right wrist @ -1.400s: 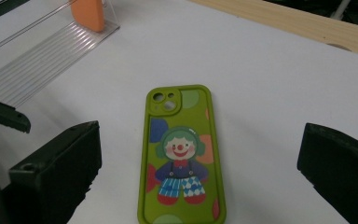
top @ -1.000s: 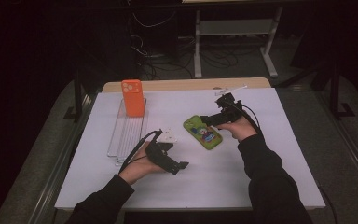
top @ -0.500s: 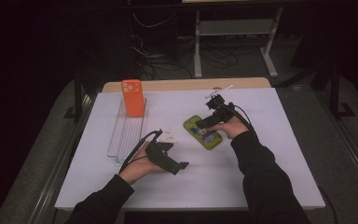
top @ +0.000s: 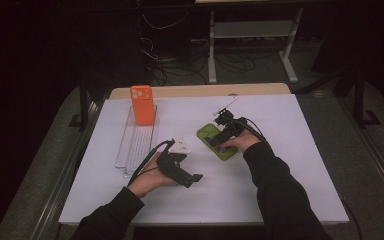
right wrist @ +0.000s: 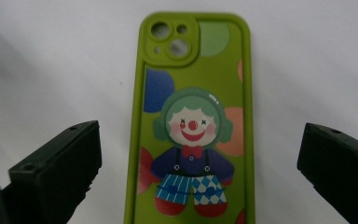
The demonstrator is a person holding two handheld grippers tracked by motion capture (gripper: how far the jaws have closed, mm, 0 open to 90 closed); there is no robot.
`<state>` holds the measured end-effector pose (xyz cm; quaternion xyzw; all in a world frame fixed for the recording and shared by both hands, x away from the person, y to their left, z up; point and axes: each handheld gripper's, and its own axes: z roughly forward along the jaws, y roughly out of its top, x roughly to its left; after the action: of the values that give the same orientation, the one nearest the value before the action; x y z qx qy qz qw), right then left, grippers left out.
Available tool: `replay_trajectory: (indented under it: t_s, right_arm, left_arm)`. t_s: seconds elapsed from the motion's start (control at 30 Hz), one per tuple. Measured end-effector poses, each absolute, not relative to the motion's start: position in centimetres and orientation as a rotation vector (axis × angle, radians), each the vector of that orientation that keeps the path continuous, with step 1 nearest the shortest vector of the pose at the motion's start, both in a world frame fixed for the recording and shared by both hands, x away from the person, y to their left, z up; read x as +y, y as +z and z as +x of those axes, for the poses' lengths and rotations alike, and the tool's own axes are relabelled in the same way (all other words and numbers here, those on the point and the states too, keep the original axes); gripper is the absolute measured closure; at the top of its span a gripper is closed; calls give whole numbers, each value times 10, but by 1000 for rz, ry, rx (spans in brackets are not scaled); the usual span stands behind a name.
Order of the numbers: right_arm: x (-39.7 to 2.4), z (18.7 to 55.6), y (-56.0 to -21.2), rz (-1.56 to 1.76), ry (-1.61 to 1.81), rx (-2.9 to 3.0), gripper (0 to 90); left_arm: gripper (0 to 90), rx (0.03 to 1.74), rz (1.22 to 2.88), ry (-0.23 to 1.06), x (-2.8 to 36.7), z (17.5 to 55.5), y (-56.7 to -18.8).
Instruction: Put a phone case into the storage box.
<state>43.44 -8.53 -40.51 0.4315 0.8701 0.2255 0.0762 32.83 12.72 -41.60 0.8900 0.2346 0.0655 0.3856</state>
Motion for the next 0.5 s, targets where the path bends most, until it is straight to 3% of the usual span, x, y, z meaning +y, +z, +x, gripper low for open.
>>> replay_trajectory:
  t_s: [0.5]
  right_arm:
    - [-80, 435, -427, 1312, 513, 2685, 3]
  left_arm:
    - [0, 611, 2268, 143, 124, 326, -419]
